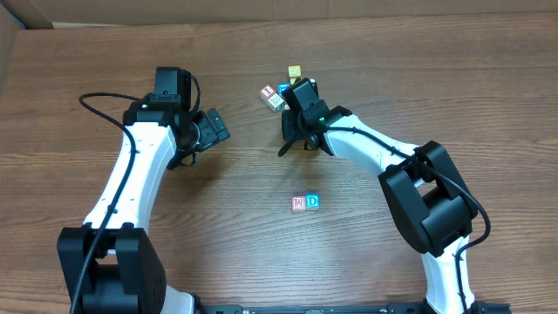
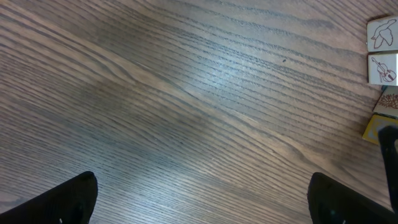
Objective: Flip 4 blocks
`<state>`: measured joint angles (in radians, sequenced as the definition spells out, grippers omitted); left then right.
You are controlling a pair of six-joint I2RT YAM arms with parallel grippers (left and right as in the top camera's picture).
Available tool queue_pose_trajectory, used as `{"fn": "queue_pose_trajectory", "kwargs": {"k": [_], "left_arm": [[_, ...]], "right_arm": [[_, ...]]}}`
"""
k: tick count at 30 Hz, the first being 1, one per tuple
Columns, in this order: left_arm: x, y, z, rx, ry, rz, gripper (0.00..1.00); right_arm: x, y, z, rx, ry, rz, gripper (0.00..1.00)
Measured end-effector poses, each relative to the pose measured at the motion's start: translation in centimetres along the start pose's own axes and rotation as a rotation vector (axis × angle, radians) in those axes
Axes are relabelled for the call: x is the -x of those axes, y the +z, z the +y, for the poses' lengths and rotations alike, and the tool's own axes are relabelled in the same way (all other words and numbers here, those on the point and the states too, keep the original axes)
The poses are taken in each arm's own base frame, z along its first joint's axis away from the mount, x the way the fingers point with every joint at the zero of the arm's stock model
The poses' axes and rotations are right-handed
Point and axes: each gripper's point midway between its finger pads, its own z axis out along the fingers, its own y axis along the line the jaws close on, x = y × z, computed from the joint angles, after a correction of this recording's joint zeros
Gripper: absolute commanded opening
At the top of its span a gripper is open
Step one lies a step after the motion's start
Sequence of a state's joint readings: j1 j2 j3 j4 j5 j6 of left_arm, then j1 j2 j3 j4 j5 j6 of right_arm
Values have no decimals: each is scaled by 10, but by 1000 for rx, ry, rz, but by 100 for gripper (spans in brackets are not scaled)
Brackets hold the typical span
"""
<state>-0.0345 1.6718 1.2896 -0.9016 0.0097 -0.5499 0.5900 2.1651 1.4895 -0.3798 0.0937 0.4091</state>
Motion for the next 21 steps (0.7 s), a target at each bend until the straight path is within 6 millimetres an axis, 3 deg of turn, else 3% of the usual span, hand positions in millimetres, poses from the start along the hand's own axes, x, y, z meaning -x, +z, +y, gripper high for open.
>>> {"fn": "queue_pose_trajectory", "kwargs": {"k": [3,5,9,13,16,21], "left_arm": [[0,0,0,0,0,0,100],[0,0,0,0,0,0,100],[0,0,0,0,0,0,100],[0,0,0,0,0,1,100],[0,0,0,0,0,0,100],[0,0,0,0,0,0,100]], "right_arm": [[0,0,0,0,-2,0,28],[2,0,0,0,-4,-7,21],[0,-2,-1,-6,0,6,19],[-15,-17,-5,-24,-4,91,22],[-23,-44,2,18,-1,154,21],[-22,-128,32,143,-19,177,20]]}}
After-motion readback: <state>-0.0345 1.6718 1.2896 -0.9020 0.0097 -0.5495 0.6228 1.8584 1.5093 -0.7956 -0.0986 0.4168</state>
